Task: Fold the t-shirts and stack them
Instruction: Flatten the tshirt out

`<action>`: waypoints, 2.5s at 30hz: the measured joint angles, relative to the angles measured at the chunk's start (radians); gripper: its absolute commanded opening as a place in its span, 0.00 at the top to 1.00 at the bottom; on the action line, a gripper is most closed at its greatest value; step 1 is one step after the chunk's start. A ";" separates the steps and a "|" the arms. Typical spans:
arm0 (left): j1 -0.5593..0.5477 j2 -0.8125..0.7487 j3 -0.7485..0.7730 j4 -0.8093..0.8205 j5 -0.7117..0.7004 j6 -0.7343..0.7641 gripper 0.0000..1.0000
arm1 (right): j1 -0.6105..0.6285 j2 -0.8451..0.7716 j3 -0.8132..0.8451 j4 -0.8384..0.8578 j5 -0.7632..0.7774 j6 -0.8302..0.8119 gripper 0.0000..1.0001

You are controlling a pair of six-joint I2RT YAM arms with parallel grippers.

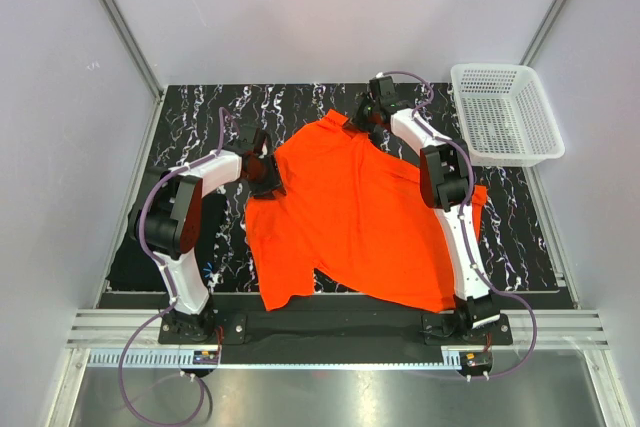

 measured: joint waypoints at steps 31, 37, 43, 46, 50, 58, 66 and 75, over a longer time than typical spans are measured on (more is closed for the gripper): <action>0.002 -0.048 -0.070 0.044 -0.005 -0.024 0.56 | -0.118 0.133 0.281 -0.031 0.170 -0.118 0.92; 0.002 -0.063 -0.068 -0.002 -0.021 -0.008 0.55 | -0.144 0.092 0.316 -0.061 0.158 -0.126 0.89; 0.002 -0.059 0.010 -0.041 -0.021 -0.006 0.55 | -0.114 -0.008 0.241 -0.121 0.098 -0.103 0.82; 0.002 -0.037 0.071 -0.038 -0.021 -0.006 0.55 | -0.097 -0.071 0.198 -0.203 0.071 -0.101 0.71; 0.002 0.041 0.134 -0.027 -0.021 -0.006 0.55 | -0.084 -0.150 0.148 -0.342 0.060 -0.129 0.57; 0.080 0.144 0.187 -0.005 0.023 0.002 0.55 | -0.119 -0.490 -0.259 -0.495 0.090 -0.243 0.43; 0.193 0.167 0.225 -0.021 0.062 0.029 0.54 | -0.235 -0.747 -0.543 -0.544 0.117 -0.294 0.38; 0.274 0.154 0.283 -0.095 0.072 0.104 0.54 | -0.284 -0.800 -0.690 -0.565 0.179 -0.305 0.47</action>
